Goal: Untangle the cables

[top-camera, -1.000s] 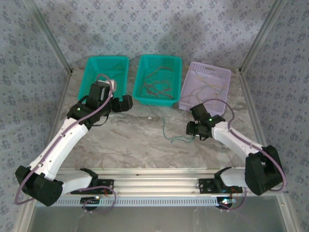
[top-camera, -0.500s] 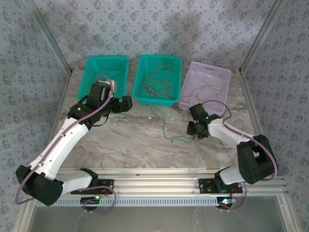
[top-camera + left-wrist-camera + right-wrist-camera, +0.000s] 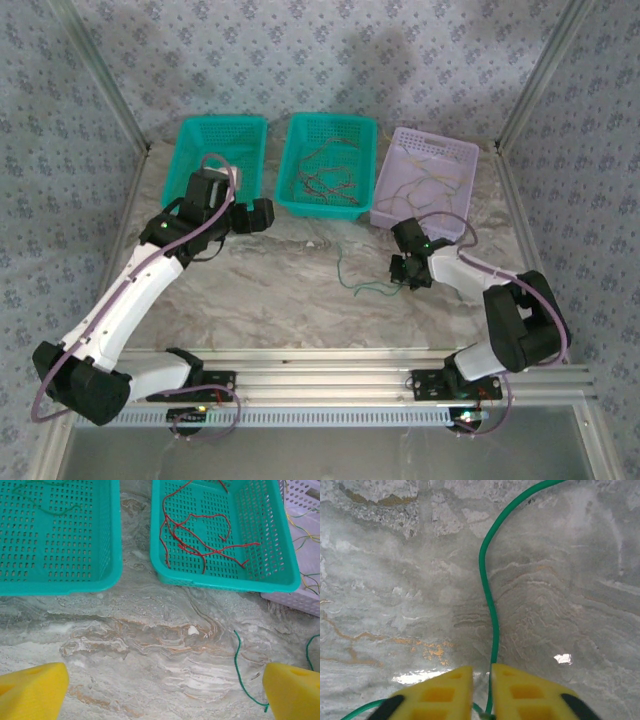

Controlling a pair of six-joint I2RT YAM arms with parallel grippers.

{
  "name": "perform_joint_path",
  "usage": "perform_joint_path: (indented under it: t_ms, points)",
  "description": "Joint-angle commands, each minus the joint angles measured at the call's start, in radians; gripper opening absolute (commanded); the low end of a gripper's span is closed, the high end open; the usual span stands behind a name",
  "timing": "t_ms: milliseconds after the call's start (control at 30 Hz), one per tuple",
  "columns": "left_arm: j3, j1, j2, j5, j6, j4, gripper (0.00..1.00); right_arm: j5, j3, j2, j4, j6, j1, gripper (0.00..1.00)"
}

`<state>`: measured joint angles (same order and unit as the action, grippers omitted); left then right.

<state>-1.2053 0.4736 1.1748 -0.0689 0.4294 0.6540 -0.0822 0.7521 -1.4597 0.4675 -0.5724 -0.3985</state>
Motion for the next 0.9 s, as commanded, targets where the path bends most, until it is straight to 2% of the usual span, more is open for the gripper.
perform_joint_path:
  t_ms: [0,67,233,600,767,867]
  points:
    - [-0.038,0.006,0.003,-0.011,-0.018,0.010,1.00,-0.006,0.006,-0.011,-0.005,-0.009,0.006,0.08]
    - [-0.039,0.007,0.002,-0.011,-0.018,0.010,1.00,0.007,0.021,-0.008,0.000,-0.006,0.006,0.00]
    - [-0.040,0.008,0.003,-0.008,-0.017,0.010,1.00,0.035,0.068,0.028,0.018,-0.011,-0.016,0.00]
    - [-0.059,0.011,-0.003,-0.007,-0.019,0.019,1.00,0.022,0.259,0.143,0.098,-0.016,-0.143,0.00]
    - [-0.077,0.011,-0.040,-0.045,-0.051,0.050,1.00,0.017,0.417,0.120,0.129,0.013,-0.179,0.00]
    - [-0.080,0.011,-0.070,-0.109,-0.063,0.074,1.00,0.001,0.551,0.069,0.158,0.045,-0.189,0.00]
